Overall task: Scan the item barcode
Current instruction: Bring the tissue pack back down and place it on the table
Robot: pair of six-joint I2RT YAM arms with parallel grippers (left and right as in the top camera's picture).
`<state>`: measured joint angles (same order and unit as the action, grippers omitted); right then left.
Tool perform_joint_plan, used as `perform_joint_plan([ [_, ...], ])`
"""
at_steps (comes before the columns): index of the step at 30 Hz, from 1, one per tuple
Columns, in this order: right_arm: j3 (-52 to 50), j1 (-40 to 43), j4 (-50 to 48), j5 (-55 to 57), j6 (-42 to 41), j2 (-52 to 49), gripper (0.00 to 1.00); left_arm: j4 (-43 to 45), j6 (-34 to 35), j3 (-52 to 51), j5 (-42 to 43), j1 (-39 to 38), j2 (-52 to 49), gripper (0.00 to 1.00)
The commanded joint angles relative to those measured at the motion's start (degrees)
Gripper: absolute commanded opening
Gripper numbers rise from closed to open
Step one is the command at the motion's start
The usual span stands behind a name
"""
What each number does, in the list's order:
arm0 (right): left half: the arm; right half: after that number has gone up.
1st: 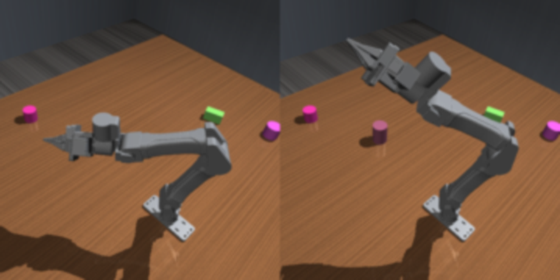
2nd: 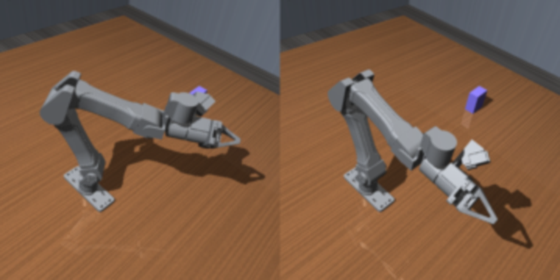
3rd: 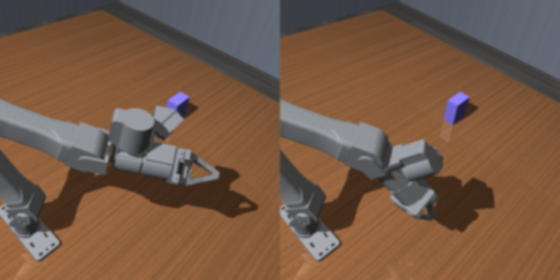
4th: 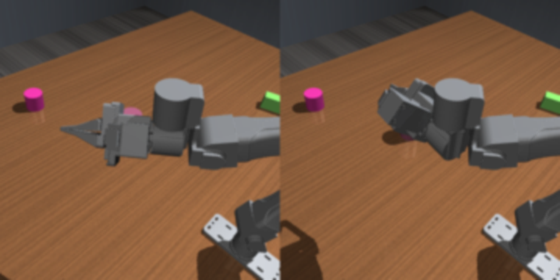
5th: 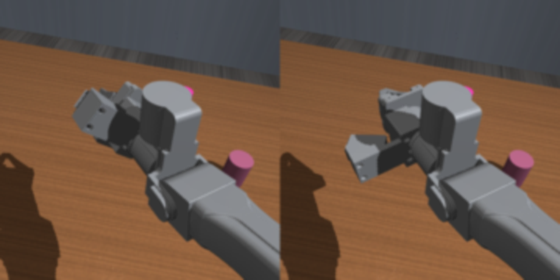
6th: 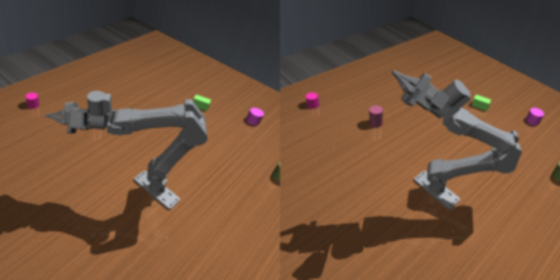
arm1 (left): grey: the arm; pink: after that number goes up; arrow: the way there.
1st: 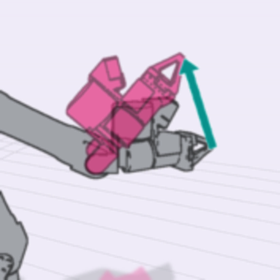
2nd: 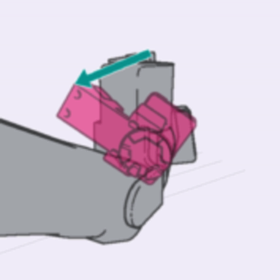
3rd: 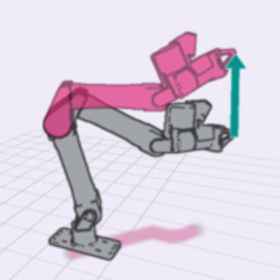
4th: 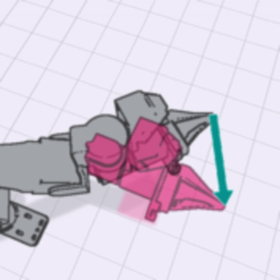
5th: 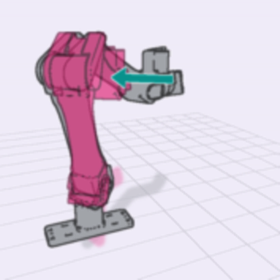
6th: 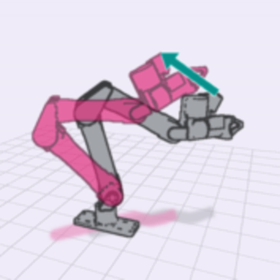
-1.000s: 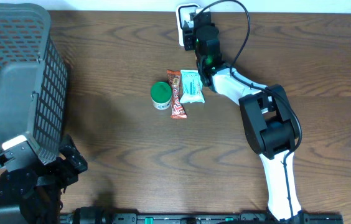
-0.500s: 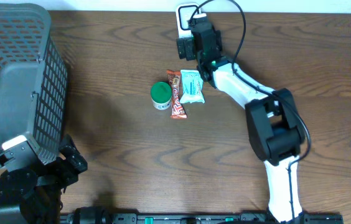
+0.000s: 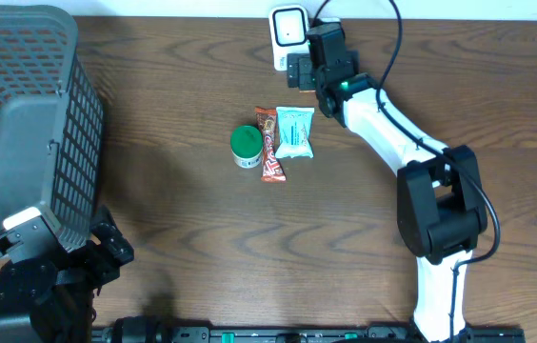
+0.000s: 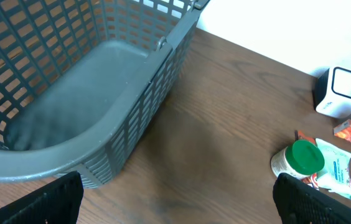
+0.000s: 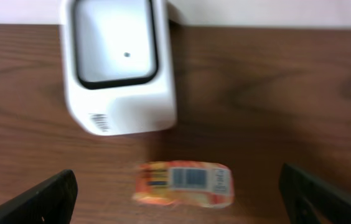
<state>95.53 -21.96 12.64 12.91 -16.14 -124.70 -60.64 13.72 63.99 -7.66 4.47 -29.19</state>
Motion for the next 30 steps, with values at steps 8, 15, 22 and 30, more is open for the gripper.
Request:
perform_joint_plan([
  [8, -0.26, 0.52, -4.87, -0.15, -7.39, -9.99, 0.99, 0.0, -0.04, -0.02, -0.48, 0.28, 0.15, 0.98],
  [15, -0.26, 0.55, -6.58, 2.82, -8.94, -12.02, 0.68, 0.0, -0.04, -0.02, -0.48, 0.28, 0.15, 0.98],
  [22, -0.17, 0.63, 6.4, 3.08, -8.92, -3.87, 0.57, 0.0, -0.04, -0.02, -0.48, 0.28, 0.15, 0.98],
  [30, -0.17, 1.14, 36.06, -2.89, -8.9, 10.49, 0.57, 0.0, -0.04, -0.02, -0.5, 0.28, 0.15, 0.98],
])
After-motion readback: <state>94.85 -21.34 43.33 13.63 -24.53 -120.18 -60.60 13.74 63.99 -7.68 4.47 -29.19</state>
